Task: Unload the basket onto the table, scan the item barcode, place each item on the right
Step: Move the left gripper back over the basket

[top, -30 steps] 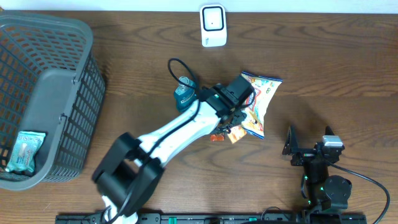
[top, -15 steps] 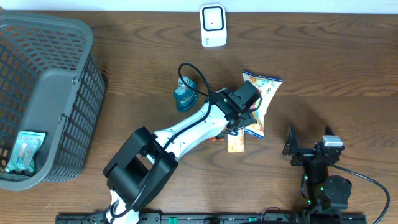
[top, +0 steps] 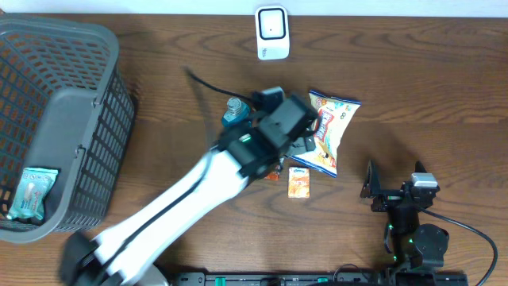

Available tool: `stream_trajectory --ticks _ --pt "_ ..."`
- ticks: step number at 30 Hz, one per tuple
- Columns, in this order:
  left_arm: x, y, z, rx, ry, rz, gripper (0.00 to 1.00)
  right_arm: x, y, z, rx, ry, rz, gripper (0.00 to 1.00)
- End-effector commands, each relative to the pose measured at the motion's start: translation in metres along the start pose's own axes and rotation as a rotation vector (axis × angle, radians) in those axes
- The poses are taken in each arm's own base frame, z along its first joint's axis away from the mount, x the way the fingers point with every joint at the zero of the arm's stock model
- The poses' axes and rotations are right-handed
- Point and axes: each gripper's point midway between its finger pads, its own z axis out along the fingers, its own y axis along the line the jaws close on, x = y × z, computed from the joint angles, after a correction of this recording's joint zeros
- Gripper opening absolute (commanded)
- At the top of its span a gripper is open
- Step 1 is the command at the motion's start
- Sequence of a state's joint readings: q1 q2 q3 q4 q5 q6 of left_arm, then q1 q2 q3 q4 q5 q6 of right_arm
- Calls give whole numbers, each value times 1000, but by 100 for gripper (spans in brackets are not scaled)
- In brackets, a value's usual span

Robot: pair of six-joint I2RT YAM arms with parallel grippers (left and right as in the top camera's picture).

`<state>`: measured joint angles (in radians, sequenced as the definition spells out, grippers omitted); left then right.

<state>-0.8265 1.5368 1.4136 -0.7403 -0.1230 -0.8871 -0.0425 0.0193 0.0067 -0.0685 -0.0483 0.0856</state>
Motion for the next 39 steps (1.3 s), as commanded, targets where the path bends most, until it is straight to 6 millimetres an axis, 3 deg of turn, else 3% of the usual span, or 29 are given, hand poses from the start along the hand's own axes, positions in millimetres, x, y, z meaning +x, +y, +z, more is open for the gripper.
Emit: stream_trajectory --ticks 1,5,10,14,18,21,25,31,33,39 --pt "-53 16 -68 -22 -284 59 88 1 0 0 0 3 -12 99" --pt "-94 46 -142 -87 -556 48 94 1 0 0 0 3 -12 99" --pt "-136 116 -230 -275 -889 -124 98 1 0 0 0 3 -12 99" --pt "-152 166 -266 -380 -987 -242 98 1 0 0 0 3 -12 99" --pt "-163 218 -288 -516 -1056 -373 98 1 0 0 0 3 -12 99" --pt "-168 251 -291 -583 -1048 -443 98 1 0 0 0 3 -12 99" --pt "-168 300 -277 -644 -976 -589 98 1 0 0 0 3 -12 99" --pt "-154 383 -235 -675 -804 -936 98 1 0 0 0 3 -12 99" --pt "-147 412 -213 -645 -728 -1090 98 1 0 0 0 3 -12 99" --pt "-132 447 -164 -578 -522 -1261 98 1 0 0 0 3 -12 99"
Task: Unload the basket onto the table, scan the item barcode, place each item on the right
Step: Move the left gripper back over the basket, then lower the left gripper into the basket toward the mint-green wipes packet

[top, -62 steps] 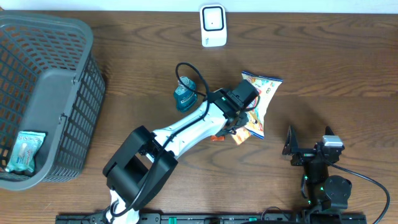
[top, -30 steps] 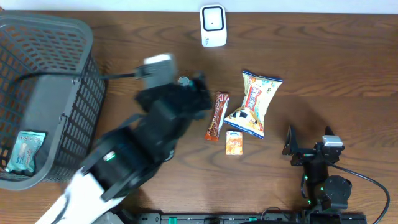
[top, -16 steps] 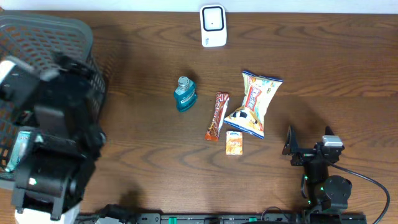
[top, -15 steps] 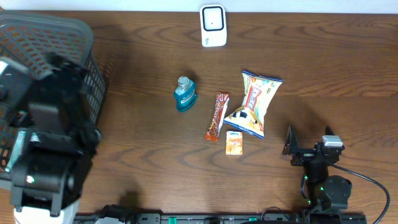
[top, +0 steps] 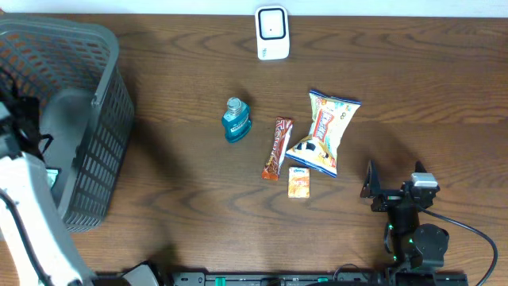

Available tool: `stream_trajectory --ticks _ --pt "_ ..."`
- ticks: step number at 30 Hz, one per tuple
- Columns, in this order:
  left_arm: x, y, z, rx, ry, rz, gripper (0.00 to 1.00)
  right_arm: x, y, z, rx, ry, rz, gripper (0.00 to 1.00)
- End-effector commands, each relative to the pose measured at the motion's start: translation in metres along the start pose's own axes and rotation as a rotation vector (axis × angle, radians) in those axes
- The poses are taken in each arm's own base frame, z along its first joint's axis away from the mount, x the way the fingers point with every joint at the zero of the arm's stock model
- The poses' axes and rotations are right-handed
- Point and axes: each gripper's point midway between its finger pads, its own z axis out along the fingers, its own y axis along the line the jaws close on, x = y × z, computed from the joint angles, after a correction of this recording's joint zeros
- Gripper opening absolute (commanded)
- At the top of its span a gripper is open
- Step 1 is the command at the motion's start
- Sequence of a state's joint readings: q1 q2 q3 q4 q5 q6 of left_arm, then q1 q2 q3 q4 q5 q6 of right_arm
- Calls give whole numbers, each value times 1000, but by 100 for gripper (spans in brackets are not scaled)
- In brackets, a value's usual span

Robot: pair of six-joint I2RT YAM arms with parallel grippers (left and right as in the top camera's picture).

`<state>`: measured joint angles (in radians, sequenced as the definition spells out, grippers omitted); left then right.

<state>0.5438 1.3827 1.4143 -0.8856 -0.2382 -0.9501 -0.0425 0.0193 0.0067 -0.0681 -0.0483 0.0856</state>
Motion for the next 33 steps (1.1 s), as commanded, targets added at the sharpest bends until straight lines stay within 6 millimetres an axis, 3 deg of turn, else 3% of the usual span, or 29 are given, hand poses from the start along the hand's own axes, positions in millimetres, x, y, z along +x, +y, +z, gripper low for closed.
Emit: stream_trajectory --ticks 1,7,12,18,33 --pt "24 -1 27 -5 186 -88 98 1 0 0 0 4 -12 99" --pt "40 27 69 -187 263 -228 98 1 0 0 0 4 -12 99" --pt "55 38 94 -264 311 -197 98 1 0 0 0 4 -12 99" --pt "69 54 102 -346 352 -181 98 1 0 0 0 4 -12 99" --pt "68 87 109 -456 282 -141 98 1 0 0 0 4 -12 99"
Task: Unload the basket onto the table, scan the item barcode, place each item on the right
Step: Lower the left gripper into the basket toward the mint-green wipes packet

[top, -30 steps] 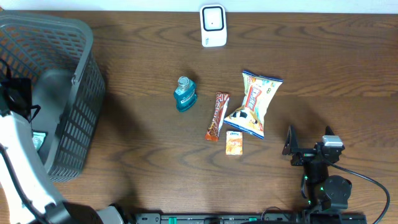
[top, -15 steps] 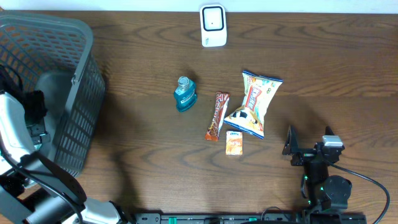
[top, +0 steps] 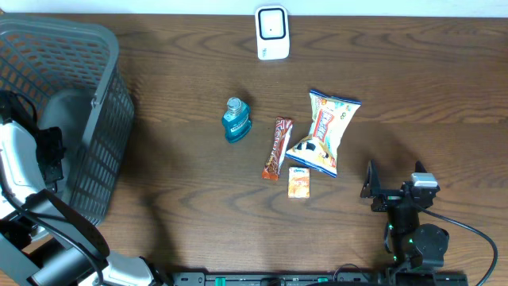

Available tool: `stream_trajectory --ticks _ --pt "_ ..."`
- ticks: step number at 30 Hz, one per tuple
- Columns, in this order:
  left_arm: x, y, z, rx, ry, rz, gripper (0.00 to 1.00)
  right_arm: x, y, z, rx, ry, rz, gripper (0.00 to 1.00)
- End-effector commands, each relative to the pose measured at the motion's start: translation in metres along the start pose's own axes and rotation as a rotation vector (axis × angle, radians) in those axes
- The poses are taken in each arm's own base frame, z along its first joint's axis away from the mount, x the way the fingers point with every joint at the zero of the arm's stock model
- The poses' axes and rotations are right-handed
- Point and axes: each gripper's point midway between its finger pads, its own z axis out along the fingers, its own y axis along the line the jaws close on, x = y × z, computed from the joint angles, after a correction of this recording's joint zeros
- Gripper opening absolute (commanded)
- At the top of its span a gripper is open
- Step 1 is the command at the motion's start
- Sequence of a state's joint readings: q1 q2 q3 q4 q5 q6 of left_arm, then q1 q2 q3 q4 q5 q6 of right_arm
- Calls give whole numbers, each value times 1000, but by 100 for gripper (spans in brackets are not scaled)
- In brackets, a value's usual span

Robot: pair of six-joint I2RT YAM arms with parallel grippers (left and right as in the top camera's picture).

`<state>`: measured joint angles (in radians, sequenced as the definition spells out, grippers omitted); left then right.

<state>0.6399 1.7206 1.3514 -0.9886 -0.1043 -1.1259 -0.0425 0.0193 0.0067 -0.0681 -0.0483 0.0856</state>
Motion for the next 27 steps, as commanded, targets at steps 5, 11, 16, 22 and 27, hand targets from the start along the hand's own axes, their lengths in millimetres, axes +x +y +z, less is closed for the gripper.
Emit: stream_trajectory --ticks 5,11,16,22,27 --pt "-4 14 6 -58 -27 -4 98 1 0 0 0 4 -12 99" --pt "1 24 10 -95 -12 4 98 1 0 0 0 4 -12 99" --pt "11 43 25 -152 9 5 98 1 0 0 0 4 -12 99" --pt "21 61 42 -200 25 -10 98 1 0 0 0 4 -12 99" --pt "25 66 50 -207 28 -8 98 1 0 0 0 4 -12 99"
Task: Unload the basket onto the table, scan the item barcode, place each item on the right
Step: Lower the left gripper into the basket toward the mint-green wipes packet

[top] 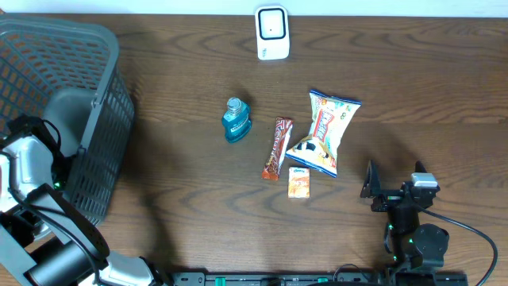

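Observation:
The white barcode scanner [271, 32] stands at the table's far edge. In front of it lie a blue bottle [235, 120], a brown snack bar [277, 148], a chip bag [325, 131] and a small orange box [298, 183]. My left arm reaches into the grey basket [87, 48] at the far left. Its gripper [57, 163] is low by the basket's right wall, and its jaws are too dark to read. My right gripper [369, 183] rests near the front right, shut and holding nothing.
The basket fills the left end of the table, with its mesh wall facing the items. The right arm's base and cable [468, 230] sit at the front right edge.
The left arm has shifted a little toward the front inside the basket. The items, the scanner and the right arm have not moved.
At first my left arm stretched over the middle of the table, covering the snack bar beside the chip bag, and a teal pouch lay in the basket. Then the arm was over the basket, hiding the pouch, with all table items in place. It has stayed there since.

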Available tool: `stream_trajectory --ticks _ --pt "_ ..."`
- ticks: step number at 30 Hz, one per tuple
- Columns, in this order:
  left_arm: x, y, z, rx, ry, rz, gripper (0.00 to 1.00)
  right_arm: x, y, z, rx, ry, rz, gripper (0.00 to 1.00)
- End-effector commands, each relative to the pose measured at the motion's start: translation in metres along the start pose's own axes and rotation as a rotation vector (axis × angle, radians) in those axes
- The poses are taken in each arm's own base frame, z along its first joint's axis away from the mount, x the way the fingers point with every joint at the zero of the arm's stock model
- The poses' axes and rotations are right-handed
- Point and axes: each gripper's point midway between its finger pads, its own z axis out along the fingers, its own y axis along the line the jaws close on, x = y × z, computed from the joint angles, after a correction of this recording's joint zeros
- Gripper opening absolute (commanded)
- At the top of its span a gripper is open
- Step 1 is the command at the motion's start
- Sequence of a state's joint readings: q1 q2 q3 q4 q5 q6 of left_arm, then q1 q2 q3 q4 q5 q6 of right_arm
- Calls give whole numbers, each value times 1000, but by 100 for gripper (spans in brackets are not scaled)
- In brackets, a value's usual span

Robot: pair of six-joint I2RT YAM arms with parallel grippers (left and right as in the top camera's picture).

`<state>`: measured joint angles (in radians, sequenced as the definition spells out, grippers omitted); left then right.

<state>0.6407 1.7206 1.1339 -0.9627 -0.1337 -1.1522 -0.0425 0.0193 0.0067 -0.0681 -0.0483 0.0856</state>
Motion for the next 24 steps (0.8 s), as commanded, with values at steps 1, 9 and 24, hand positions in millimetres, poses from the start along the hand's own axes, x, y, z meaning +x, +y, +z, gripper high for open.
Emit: stream_trajectory --ticks 1,9,24 --pt "-1 6 6 -22 -10 -15 98 1 0 0 0 4 -12 99" --pt "-1 17 13 -60 -29 -8 98 1 0 0 0 4 -12 99" --pt "7 36 12 -108 -3 49 98 1 0 0 0 4 -12 99"
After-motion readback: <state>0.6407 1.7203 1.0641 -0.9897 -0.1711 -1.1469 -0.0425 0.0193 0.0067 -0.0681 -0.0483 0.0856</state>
